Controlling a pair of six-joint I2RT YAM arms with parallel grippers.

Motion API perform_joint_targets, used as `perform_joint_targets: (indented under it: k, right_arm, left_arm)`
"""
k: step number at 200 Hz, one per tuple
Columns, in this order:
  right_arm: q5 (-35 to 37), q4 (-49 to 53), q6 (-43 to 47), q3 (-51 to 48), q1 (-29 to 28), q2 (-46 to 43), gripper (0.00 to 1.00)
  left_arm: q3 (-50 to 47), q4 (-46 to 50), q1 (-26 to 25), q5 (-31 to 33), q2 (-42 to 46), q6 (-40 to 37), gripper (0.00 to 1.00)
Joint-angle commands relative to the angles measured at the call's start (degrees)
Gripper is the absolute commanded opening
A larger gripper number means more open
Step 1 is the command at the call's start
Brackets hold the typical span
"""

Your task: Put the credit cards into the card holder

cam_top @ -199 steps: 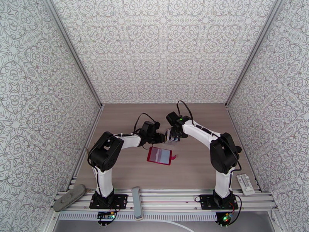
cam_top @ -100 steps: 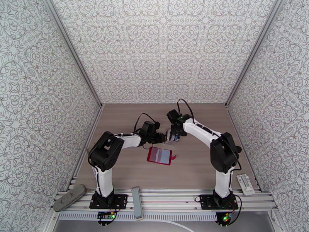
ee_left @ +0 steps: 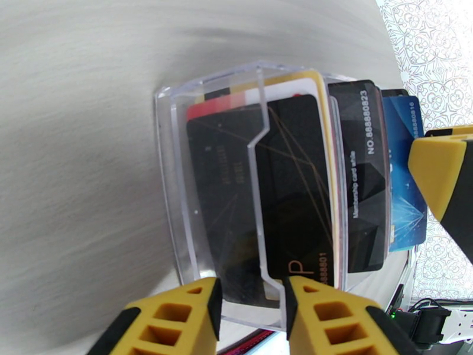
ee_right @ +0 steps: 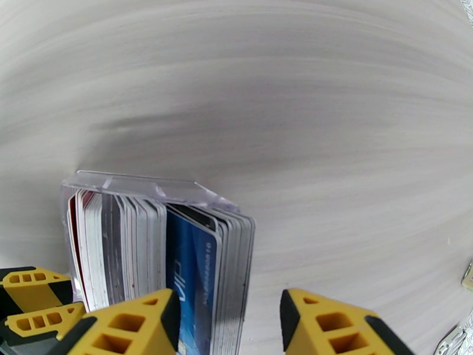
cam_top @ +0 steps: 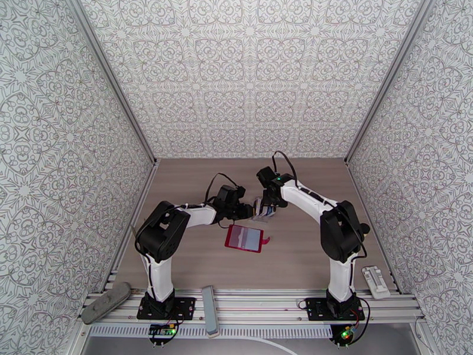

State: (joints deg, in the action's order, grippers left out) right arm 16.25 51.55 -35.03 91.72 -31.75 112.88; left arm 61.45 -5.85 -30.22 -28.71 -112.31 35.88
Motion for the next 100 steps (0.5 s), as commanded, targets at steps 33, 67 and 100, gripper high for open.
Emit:
perform_joint_targets:
  k: [33,67,100]
  right_arm:
    - [0.8,1.9,0.9,0.0,0.8,1.1,0.49]
    - [2.2,2.9,1.1,0.1,1.2,0.4,0.47]
    - [3.2,3.6,1.4,0.1,1.5,-0.6,0.46]
  left_arm:
    - [0.2,2.1,-0.1,-0.3,-2.0,0.6,0.35]
    - [-0.2,1.6,0.2,-0.2,-2.0,1.3,0.35]
    - [-0.4,1.3,0.2,-0.3,-2.1,1.8,0.35]
